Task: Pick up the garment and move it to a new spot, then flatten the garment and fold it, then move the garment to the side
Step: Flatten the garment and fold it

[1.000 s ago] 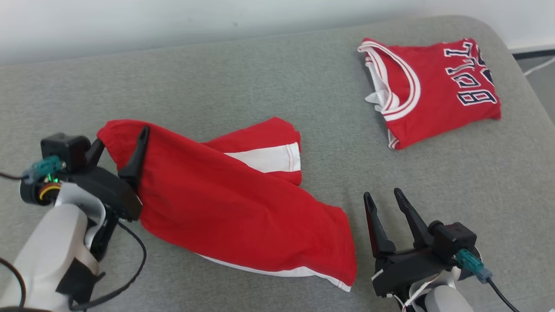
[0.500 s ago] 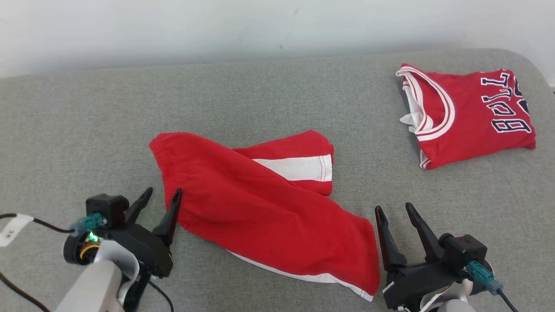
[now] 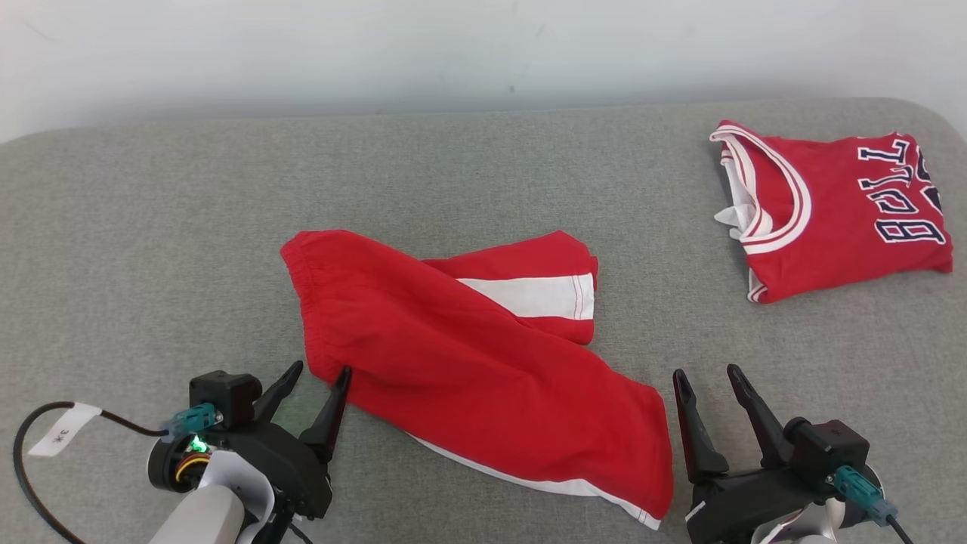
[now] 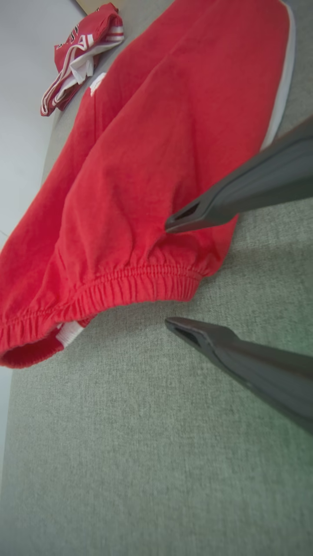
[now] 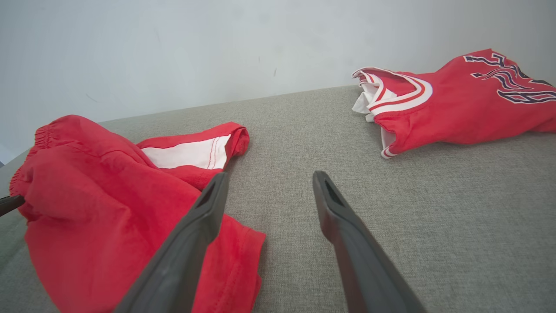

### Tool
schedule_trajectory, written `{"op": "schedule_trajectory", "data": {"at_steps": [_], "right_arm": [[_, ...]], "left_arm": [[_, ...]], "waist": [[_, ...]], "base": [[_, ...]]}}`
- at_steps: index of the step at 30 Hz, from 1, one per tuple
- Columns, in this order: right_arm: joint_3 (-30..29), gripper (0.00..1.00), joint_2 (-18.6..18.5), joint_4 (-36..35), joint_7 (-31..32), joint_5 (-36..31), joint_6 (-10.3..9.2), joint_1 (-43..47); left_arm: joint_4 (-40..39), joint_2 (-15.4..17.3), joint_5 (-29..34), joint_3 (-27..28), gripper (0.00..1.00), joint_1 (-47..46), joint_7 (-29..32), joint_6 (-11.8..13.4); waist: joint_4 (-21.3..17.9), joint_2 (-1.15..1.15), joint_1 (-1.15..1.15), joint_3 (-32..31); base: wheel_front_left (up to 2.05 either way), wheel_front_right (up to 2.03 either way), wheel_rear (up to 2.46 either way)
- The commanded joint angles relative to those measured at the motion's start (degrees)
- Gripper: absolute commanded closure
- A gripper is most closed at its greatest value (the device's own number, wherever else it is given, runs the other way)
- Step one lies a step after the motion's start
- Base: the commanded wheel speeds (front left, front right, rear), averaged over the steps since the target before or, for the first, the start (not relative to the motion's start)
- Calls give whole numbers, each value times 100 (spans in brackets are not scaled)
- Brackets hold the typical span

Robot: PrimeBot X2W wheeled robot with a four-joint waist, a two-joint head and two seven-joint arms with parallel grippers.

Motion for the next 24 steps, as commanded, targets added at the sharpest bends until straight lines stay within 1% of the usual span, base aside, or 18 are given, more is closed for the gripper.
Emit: {"op": "schedule_trajectory", "data": {"at_steps": [1,3,4,5,6,10,16,19,24], "right_arm": [[15,0,-31,-53,24,-21,1,29],[9,0,-24,-73,36,-26,1,8],[3,0,-19,-81,42,-28,1,9],[-5,0,-13,-90,47,-30,1,21],[-21,0,-8,-94,50,-28,1,41],[-66,0,14,-89,45,-35,1,131],[-100,0,51,-44,57,-54,1,246],[-110,0,61,-39,59,-40,1,301],[-108,0,82,-20,39,-20,1,384]], "left_arm": [[-4,38,-41,15,0,57,-41,22],[-19,33,-36,-1,0,1,-75,-5],[-29,35,-31,-3,31,-45,-118,-14],[-55,42,15,-14,75,-90,-187,-21],[-86,49,75,-32,100,-120,-281,-18],[-137,53,168,-105,100,-127,-423,28],[-386,80,192,-198,100,133,-366,103],[-801,163,173,-201,100,371,-261,232],[-1884,400,158,-229,100,878,156,522]], "waist": [[-60,0,0,41],[-104,0,0,76],[-120,0,0,91],[-133,0,0,104],[-137,0,0,111],[-115,0,0,104],[20,0,0,-80],[112,0,0,-197],[296,0,0,-337]], "base": [[0,0,0],[0,0,0],[0,0,0],[0,0,0],[0,0,0],[0,0,0],[0,0,0],[0,0,0],[0,0,0]]}}
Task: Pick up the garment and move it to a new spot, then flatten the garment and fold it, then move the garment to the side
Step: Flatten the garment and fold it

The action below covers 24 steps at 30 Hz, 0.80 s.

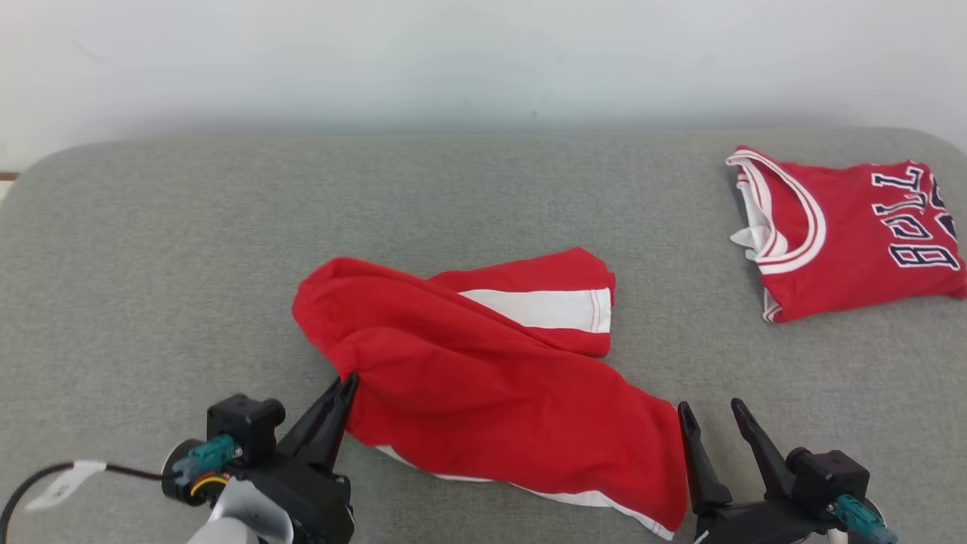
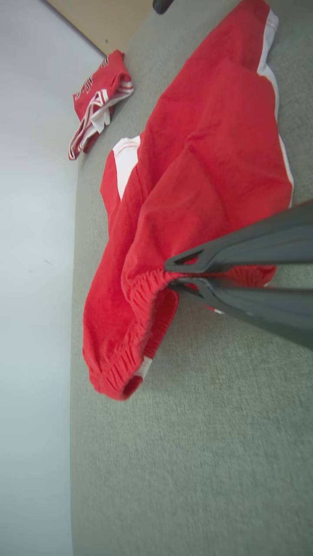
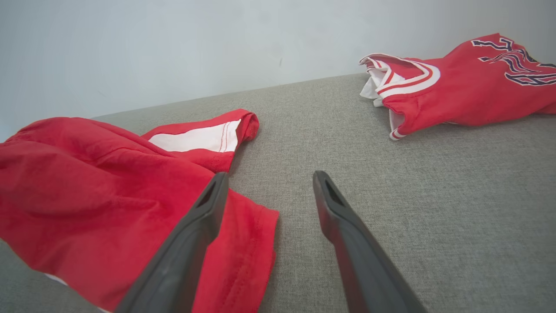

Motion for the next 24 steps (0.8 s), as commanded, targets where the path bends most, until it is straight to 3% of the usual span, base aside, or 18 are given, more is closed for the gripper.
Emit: {"op": "schedule_trajectory", "data": {"at_steps": [1,6,11,16,24], "right_arm": [[2,0,5,-12,-17,-2,1,60],[26,0,3,-11,11,6,1,109],[58,0,-44,-27,44,34,1,34],[98,0,-90,-22,65,53,1,-75],[138,0,-117,29,42,97,1,-162]], "left_arm": [[-278,90,-15,-19,100,205,107,92],[-1304,279,-86,-48,100,763,637,460],[-1780,406,-153,-101,100,1105,957,634],[-1728,344,-185,-35,100,1051,813,607],[-1022,202,-171,105,100,540,313,465]], "waist": [[145,0,0,-107],[230,0,0,-106],[192,0,0,-47],[31,0,0,25],[-313,0,0,131]], "base": [[0,0,0],[0,0,0],[0,0,0],[0,0,0],[0,0,0]]}}
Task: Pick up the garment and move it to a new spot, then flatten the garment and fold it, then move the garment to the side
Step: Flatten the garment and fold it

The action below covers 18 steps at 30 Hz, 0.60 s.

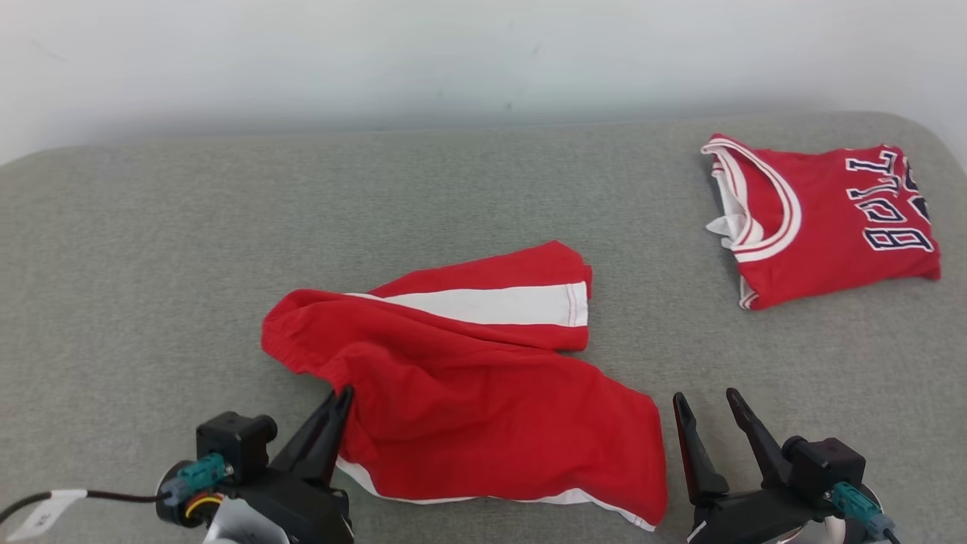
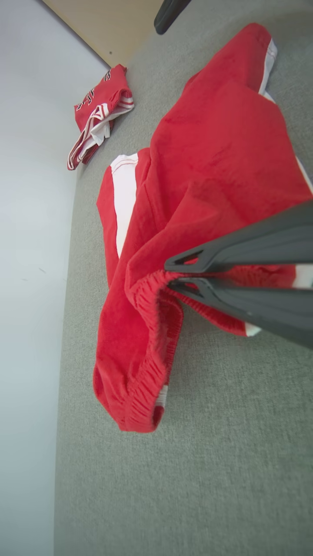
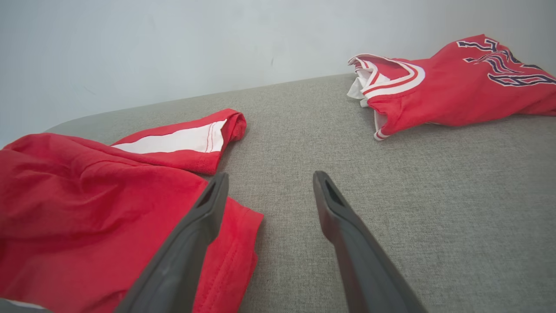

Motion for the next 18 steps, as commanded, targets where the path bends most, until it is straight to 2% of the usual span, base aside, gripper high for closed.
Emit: {"op": "schedule_trajectory", "data": {"at_steps": [1,7,16,18], "right_arm": [[1,0,-13,5,-23,38,1,-53],[7,0,-14,63,-51,58,1,-113],[9,0,18,155,-75,39,1,-133],[-8,0,18,169,-80,39,1,-111]], "left_arm": [[174,-6,-16,43,100,-134,-106,-60],[868,8,143,23,100,-501,-469,-237],[2106,-273,182,-8,100,-974,-1159,-547],[2259,-325,188,-18,53,-976,-1239,-592]], "waist": [[-143,0,0,66],[-278,0,0,124],[-326,0,0,103],[-297,0,0,70]], "base": [[0,0,0],[0,0,0],[0,0,0],[0,0,0]]}}
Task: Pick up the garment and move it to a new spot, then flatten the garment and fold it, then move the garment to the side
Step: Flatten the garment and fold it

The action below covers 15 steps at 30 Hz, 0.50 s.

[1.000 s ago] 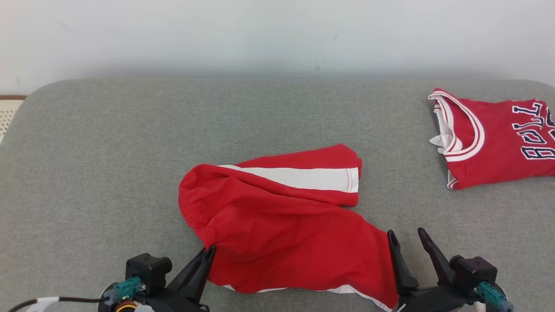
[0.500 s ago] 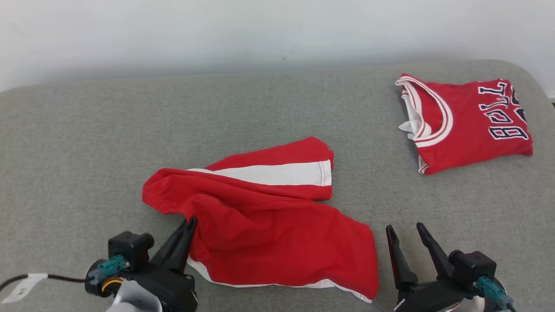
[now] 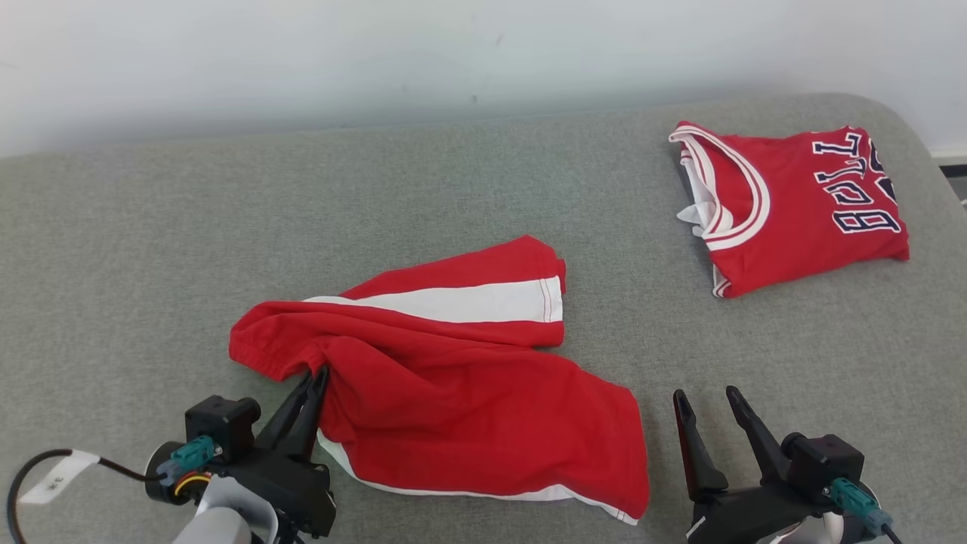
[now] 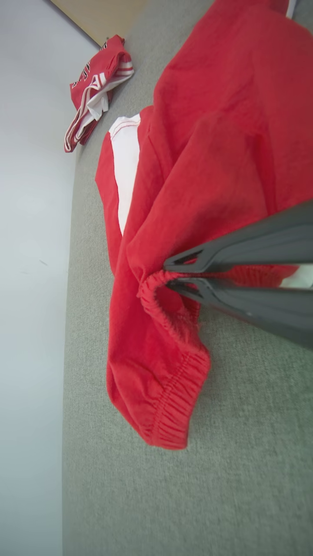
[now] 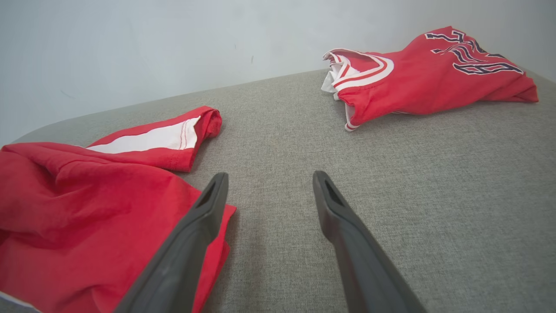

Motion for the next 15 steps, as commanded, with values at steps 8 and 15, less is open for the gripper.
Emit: {"op": "schedule_trajectory", "data": {"at_steps": [8,15], "right_arm": [[-55,0,10,-30,-1,-33,1,140],[-133,0,0,-104,-53,-50,1,285]], "left_arm": [[-19,-69,-2,47,0,299,-150,-4],[-673,-61,78,291,0,815,-195,275]], "waist": [[217,0,0,-146],[392,0,0,-233]], "base": [[0,0,0],[0,0,0]]}}
